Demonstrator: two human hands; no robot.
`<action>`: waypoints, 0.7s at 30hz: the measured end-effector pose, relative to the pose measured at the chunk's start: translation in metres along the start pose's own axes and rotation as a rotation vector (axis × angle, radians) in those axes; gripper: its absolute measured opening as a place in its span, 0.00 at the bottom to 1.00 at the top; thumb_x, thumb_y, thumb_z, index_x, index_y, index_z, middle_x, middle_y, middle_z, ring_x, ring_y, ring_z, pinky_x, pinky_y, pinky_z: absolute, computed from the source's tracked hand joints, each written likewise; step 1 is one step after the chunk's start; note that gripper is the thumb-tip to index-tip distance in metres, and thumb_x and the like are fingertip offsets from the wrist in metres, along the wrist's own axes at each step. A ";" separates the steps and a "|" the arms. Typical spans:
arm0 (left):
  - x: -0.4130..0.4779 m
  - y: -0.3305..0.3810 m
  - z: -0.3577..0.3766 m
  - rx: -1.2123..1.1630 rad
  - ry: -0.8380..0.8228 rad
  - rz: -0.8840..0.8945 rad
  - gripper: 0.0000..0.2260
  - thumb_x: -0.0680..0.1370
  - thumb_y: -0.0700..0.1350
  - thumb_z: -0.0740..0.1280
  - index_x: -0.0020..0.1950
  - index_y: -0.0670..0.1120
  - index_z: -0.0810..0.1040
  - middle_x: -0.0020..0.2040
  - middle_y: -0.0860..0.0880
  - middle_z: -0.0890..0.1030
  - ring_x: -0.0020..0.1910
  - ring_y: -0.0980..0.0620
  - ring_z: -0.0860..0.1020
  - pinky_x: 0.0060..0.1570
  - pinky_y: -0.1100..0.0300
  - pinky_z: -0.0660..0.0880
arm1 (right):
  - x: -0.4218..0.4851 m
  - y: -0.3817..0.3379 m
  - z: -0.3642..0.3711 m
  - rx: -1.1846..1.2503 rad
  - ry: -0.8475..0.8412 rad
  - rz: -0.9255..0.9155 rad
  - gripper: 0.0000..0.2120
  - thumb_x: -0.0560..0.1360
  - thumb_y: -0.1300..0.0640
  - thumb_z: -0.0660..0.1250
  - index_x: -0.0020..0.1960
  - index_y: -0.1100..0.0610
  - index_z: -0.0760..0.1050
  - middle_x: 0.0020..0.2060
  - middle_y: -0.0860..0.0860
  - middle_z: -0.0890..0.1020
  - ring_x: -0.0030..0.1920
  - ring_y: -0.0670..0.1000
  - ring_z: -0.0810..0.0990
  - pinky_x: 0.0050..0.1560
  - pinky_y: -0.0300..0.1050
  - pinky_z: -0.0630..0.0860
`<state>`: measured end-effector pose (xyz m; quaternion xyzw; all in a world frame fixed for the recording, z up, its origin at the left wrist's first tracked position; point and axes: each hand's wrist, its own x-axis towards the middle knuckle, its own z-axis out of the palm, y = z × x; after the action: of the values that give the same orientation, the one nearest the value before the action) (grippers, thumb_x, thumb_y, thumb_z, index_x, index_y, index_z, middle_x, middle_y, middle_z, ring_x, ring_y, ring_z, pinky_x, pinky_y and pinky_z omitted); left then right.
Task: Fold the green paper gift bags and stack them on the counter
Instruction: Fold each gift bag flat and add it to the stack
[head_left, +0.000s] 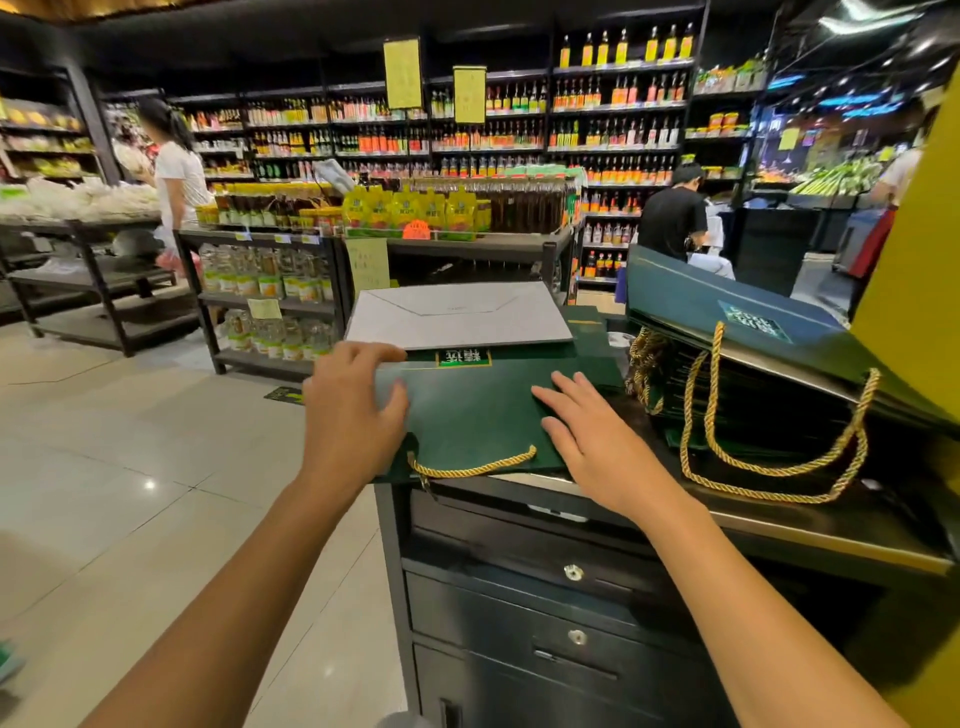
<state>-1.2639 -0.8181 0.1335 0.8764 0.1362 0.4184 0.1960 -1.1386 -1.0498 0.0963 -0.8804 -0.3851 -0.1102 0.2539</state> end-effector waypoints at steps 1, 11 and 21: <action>-0.002 0.009 0.003 -0.102 -0.092 0.054 0.10 0.79 0.44 0.70 0.60 0.48 0.81 0.57 0.50 0.79 0.58 0.52 0.75 0.60 0.51 0.73 | 0.000 0.000 0.000 0.003 0.001 -0.002 0.22 0.87 0.51 0.53 0.80 0.49 0.60 0.81 0.49 0.57 0.82 0.50 0.47 0.78 0.43 0.47; -0.017 0.059 0.040 0.070 -0.486 0.301 0.09 0.78 0.57 0.70 0.56 0.57 0.84 0.57 0.54 0.80 0.60 0.50 0.73 0.61 0.48 0.71 | -0.002 0.000 -0.001 0.023 -0.008 0.026 0.22 0.86 0.49 0.54 0.80 0.47 0.60 0.81 0.46 0.56 0.82 0.47 0.46 0.79 0.53 0.57; -0.011 0.058 0.037 -0.036 -0.532 0.265 0.04 0.85 0.47 0.61 0.55 0.51 0.75 0.52 0.52 0.81 0.51 0.48 0.79 0.54 0.45 0.77 | -0.002 -0.001 -0.001 0.070 0.019 0.037 0.21 0.87 0.51 0.52 0.79 0.48 0.64 0.81 0.46 0.59 0.82 0.47 0.48 0.78 0.47 0.54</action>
<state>-1.2376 -0.8828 0.1312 0.9618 -0.0427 0.1982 0.1839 -1.1410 -1.0508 0.0969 -0.8770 -0.3697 -0.1003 0.2900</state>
